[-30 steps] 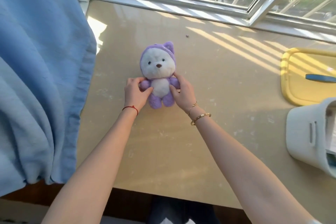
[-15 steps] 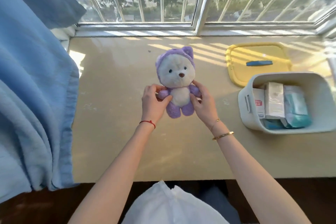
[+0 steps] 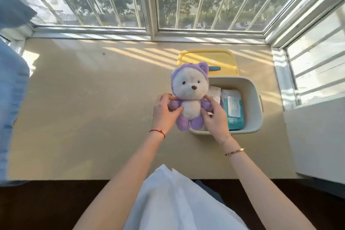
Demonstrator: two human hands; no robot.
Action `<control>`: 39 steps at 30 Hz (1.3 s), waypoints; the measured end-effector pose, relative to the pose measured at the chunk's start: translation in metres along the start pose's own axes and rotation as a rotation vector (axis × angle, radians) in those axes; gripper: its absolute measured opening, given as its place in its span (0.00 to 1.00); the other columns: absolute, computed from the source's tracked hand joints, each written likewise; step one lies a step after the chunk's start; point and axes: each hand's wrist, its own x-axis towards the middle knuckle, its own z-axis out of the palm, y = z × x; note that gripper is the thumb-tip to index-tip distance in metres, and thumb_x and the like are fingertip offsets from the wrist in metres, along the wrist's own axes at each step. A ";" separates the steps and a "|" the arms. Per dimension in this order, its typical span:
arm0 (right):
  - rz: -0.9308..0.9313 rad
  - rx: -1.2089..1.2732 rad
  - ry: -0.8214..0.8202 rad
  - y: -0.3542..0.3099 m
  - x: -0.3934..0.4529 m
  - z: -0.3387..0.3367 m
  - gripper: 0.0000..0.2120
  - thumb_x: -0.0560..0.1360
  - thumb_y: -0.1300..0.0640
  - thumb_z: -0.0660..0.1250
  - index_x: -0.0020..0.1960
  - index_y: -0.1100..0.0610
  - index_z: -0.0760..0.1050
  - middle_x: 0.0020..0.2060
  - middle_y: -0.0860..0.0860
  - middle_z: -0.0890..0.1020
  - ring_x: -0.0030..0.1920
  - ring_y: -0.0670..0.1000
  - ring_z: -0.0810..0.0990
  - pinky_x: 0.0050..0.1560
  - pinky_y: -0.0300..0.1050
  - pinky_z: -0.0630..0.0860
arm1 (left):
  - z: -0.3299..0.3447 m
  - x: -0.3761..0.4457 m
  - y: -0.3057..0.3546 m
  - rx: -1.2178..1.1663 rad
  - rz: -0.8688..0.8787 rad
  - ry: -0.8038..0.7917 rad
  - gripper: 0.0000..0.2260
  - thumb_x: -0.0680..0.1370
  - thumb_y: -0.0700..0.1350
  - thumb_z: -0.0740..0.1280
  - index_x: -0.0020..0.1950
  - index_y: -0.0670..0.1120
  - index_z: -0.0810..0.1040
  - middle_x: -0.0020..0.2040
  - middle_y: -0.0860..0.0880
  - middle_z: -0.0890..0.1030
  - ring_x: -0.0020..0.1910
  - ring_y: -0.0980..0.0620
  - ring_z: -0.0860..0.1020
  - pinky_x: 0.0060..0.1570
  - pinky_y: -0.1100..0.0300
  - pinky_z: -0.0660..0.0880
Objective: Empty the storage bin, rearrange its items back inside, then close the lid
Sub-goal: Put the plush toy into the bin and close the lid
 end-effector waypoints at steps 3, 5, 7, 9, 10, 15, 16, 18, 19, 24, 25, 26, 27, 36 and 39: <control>0.004 -0.045 -0.050 0.030 0.003 -0.036 0.23 0.74 0.63 0.68 0.68 0.59 0.70 0.59 0.54 0.78 0.57 0.49 0.75 0.53 0.23 0.66 | 0.045 -0.011 0.014 -0.011 -0.126 -0.025 0.13 0.67 0.42 0.75 0.48 0.52 0.77 0.44 0.53 0.80 0.42 0.51 0.80 0.47 0.55 0.78; 0.021 -0.085 -0.100 0.048 0.009 -0.050 0.23 0.74 0.62 0.69 0.68 0.58 0.70 0.60 0.55 0.78 0.59 0.51 0.75 0.58 0.32 0.68 | 0.067 -0.013 0.017 0.000 -0.155 -0.018 0.13 0.68 0.42 0.74 0.50 0.49 0.78 0.42 0.53 0.81 0.41 0.51 0.81 0.46 0.56 0.77; 0.029 -0.115 -0.146 0.064 0.014 -0.057 0.23 0.73 0.61 0.69 0.67 0.59 0.70 0.60 0.55 0.78 0.60 0.53 0.75 0.59 0.37 0.67 | 0.084 -0.013 0.017 0.026 -0.168 -0.012 0.14 0.68 0.42 0.74 0.52 0.48 0.78 0.44 0.50 0.82 0.43 0.50 0.80 0.46 0.58 0.76; 0.038 -0.130 -0.179 0.076 0.018 -0.058 0.23 0.73 0.60 0.69 0.67 0.59 0.70 0.60 0.55 0.78 0.60 0.54 0.75 0.58 0.37 0.66 | 0.095 -0.010 0.015 0.056 -0.172 -0.014 0.15 0.68 0.42 0.74 0.52 0.47 0.78 0.45 0.48 0.82 0.43 0.49 0.80 0.47 0.57 0.76; 0.051 -0.132 -0.190 0.082 0.021 -0.058 0.23 0.73 0.60 0.69 0.67 0.59 0.70 0.60 0.56 0.78 0.60 0.54 0.75 0.58 0.37 0.66 | 0.101 -0.008 0.012 0.064 -0.172 -0.020 0.14 0.68 0.42 0.74 0.52 0.47 0.78 0.45 0.48 0.81 0.43 0.49 0.80 0.47 0.56 0.77; 0.108 -0.144 -0.254 0.107 0.029 -0.047 0.22 0.74 0.59 0.69 0.66 0.58 0.69 0.58 0.56 0.78 0.58 0.55 0.76 0.56 0.40 0.68 | 0.120 0.001 -0.003 0.112 -0.173 -0.031 0.13 0.70 0.41 0.72 0.53 0.45 0.77 0.47 0.47 0.80 0.45 0.49 0.78 0.48 0.57 0.75; 0.119 -0.144 -0.265 0.110 0.030 -0.043 0.22 0.74 0.58 0.69 0.66 0.58 0.69 0.58 0.56 0.78 0.58 0.55 0.76 0.56 0.41 0.69 | 0.121 0.002 -0.007 0.122 -0.172 -0.033 0.12 0.70 0.41 0.72 0.53 0.45 0.77 0.48 0.47 0.80 0.46 0.49 0.77 0.47 0.57 0.75; 0.133 -0.139 -0.286 0.116 0.033 -0.036 0.22 0.74 0.58 0.69 0.66 0.57 0.69 0.57 0.55 0.79 0.57 0.54 0.76 0.57 0.44 0.71 | 0.125 0.004 -0.015 0.154 -0.171 -0.037 0.12 0.70 0.41 0.72 0.53 0.44 0.77 0.48 0.47 0.80 0.46 0.48 0.78 0.47 0.58 0.74; 0.137 -0.138 -0.292 0.119 0.035 -0.033 0.21 0.74 0.58 0.69 0.66 0.56 0.70 0.57 0.55 0.79 0.57 0.54 0.76 0.57 0.45 0.72 | 0.126 0.006 -0.019 0.176 -0.168 -0.042 0.12 0.71 0.41 0.71 0.53 0.44 0.77 0.49 0.46 0.80 0.47 0.47 0.78 0.46 0.59 0.73; 0.124 -0.165 -0.313 0.130 0.042 -0.026 0.20 0.74 0.57 0.68 0.65 0.56 0.70 0.56 0.54 0.79 0.57 0.55 0.76 0.58 0.52 0.74 | 0.130 0.011 -0.023 0.346 -0.098 -0.116 0.12 0.73 0.42 0.69 0.56 0.43 0.76 0.54 0.44 0.79 0.51 0.43 0.77 0.46 0.55 0.72; 0.121 -0.173 -0.318 0.130 0.042 -0.026 0.20 0.74 0.56 0.68 0.65 0.55 0.70 0.56 0.54 0.79 0.56 0.55 0.76 0.58 0.52 0.75 | 0.130 0.012 -0.022 0.405 -0.079 -0.135 0.13 0.74 0.43 0.68 0.57 0.43 0.76 0.56 0.44 0.78 0.53 0.43 0.77 0.46 0.54 0.71; 0.111 -0.176 -0.319 0.131 0.042 -0.026 0.21 0.74 0.56 0.68 0.65 0.55 0.70 0.56 0.54 0.79 0.56 0.55 0.76 0.57 0.52 0.75 | 0.129 0.012 -0.021 0.461 -0.067 -0.147 0.13 0.75 0.44 0.68 0.58 0.43 0.76 0.58 0.45 0.78 0.54 0.43 0.76 0.45 0.55 0.70; 0.100 -0.179 -0.318 0.130 0.042 -0.027 0.21 0.74 0.56 0.68 0.65 0.55 0.70 0.55 0.54 0.79 0.56 0.55 0.76 0.57 0.52 0.75 | 0.128 0.012 -0.020 0.498 -0.057 -0.150 0.13 0.75 0.45 0.67 0.59 0.43 0.75 0.59 0.45 0.77 0.54 0.43 0.76 0.44 0.55 0.70; -0.019 -0.221 -0.038 0.124 0.078 -0.073 0.16 0.76 0.55 0.66 0.62 0.59 0.74 0.52 0.54 0.79 0.50 0.52 0.77 0.53 0.53 0.77 | 0.103 0.031 -0.004 0.431 -0.004 0.082 0.11 0.75 0.46 0.68 0.56 0.46 0.78 0.52 0.46 0.79 0.44 0.44 0.80 0.40 0.54 0.73; -0.046 -0.234 0.067 0.117 0.112 -0.091 0.15 0.77 0.55 0.65 0.62 0.59 0.74 0.54 0.54 0.79 0.53 0.53 0.77 0.57 0.50 0.76 | 0.094 0.062 0.009 0.414 0.029 0.172 0.11 0.76 0.46 0.68 0.57 0.46 0.78 0.50 0.46 0.80 0.43 0.46 0.79 0.41 0.55 0.72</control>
